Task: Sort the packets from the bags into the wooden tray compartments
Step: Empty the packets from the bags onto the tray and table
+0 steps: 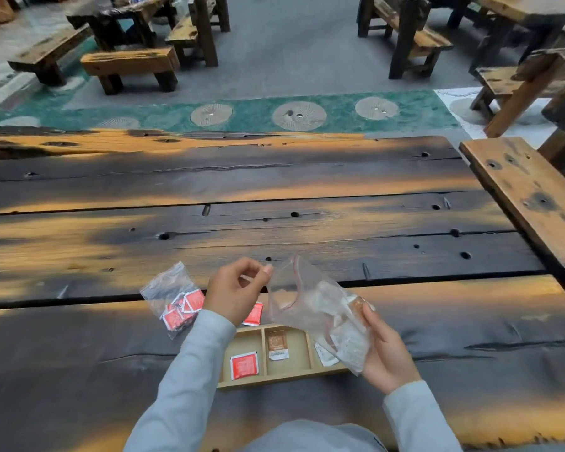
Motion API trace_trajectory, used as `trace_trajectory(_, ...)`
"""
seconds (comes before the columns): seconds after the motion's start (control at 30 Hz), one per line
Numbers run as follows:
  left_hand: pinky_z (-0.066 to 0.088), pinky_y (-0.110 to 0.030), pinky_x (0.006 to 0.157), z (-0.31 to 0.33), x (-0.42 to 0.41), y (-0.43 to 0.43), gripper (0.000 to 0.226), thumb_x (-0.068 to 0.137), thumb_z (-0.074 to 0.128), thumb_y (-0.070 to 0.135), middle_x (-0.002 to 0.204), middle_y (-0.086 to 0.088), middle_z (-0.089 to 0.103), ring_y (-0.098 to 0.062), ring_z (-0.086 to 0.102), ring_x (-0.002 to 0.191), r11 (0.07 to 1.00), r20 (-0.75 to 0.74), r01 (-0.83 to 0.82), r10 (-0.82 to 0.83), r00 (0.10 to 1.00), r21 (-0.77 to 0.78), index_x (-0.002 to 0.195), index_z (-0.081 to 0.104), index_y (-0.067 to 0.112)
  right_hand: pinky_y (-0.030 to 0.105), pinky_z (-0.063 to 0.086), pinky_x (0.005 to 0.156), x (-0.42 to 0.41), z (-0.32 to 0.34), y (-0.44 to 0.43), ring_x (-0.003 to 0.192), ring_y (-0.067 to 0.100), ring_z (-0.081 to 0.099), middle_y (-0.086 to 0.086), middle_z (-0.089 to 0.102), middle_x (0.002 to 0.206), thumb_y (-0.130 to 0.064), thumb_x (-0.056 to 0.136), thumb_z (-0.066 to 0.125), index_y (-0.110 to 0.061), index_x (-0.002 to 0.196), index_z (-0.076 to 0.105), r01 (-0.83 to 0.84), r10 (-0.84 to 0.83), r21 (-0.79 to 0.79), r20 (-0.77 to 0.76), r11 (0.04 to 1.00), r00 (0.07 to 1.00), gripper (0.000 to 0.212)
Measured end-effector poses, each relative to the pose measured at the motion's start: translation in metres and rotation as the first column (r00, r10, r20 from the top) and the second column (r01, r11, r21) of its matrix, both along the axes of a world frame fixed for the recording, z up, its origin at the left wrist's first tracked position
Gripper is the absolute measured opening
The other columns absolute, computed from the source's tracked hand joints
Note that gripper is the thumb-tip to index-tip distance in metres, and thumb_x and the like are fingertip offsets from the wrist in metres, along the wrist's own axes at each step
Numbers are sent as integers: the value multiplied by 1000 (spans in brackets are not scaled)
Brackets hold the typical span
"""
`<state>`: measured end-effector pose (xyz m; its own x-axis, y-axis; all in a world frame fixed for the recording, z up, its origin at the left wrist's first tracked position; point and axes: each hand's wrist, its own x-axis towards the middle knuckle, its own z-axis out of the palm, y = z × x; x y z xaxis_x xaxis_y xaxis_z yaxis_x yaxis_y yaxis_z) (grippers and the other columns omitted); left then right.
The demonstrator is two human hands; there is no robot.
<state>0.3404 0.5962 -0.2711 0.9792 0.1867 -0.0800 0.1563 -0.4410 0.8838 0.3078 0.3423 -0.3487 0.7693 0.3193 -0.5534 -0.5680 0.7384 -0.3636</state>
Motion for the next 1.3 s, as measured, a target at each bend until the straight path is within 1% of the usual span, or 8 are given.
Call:
trace_trajectory(0.2,58,-36,77,-31,-12,-28,18,87,70,41,87,4,75,-18,70,82,992,-136,0,-18,991,-128,89,74,23,54,50,105,2,-4,-28,114,35,68,23,66,133,-30,103,51,-6,131,67,-90,82,-236,-43,968,996,40)
trace_trajectory(0.3,52,-27,68,-51,-14,-45,12,88,72,19,88,2,70,-15,66,71,979,-226,19,-66,972,-205,97,71,27,43,62,83,2,-7,-40,104,31,73,20,70,126,-28,103,51,-5,132,65,-94,77,-229,-83,969,994,40)
trace_trajectory(0.4,54,-24,66,-72,-12,-58,31,86,69,0,81,0,63,-13,61,67,970,-304,-12,-64,951,-242,99,67,29,44,58,94,1,-13,-52,114,35,68,23,68,130,-26,102,52,-3,132,64,-102,77,-267,-103,958,992,39)
trace_trajectory(0.5,54,-27,70,-91,-6,-69,35,82,70,-3,82,-3,65,-22,64,78,970,-343,-15,-71,937,-241,95,68,30,53,39,116,1,-21,-67,134,41,54,26,61,139,-24,101,55,-2,138,59,-85,49,-315,-120,945,992,43)
trace_trajectory(0.73,58,-41,79,-130,7,-98,32,75,67,-6,88,-6,67,-23,64,81,984,-432,-4,-73,899,-176,77,63,26,57,39,115,8,-28,-91,133,43,54,24,65,134,-17,103,53,-8,136,58,-71,6,-405,-160,912,987,34)
trace_trajectory(0.9,52,-29,70,-140,4,-109,30,74,63,-13,75,-4,62,-18,59,68,981,-460,-13,-80,884,-195,76,65,17,61,39,113,11,-29,-103,128,44,57,27,65,132,-13,104,50,-5,133,59,-109,36,-439,-170,892,985,32)
trace_trajectory(1.07,44,-10,48,-145,1,-112,26,78,63,-14,74,-5,58,-17,57,62,983,-467,-41,-49,883,-181,80,64,11,58,45,109,11,-37,-109,121,42,63,25,70,126,-8,104,48,-2,134,58,-163,84,-469,-184,868,979,32)
trace_trajectory(1.3,45,-10,48,-151,-1,-116,21,86,68,-3,82,-7,61,-19,63,65,983,-480,-52,-39,876,-175,81,62,17,58,44,110,9,-39,-117,122,40,64,23,69,129,-4,104,45,-4,133,59,-151,92,-398,-163,905,982,32)
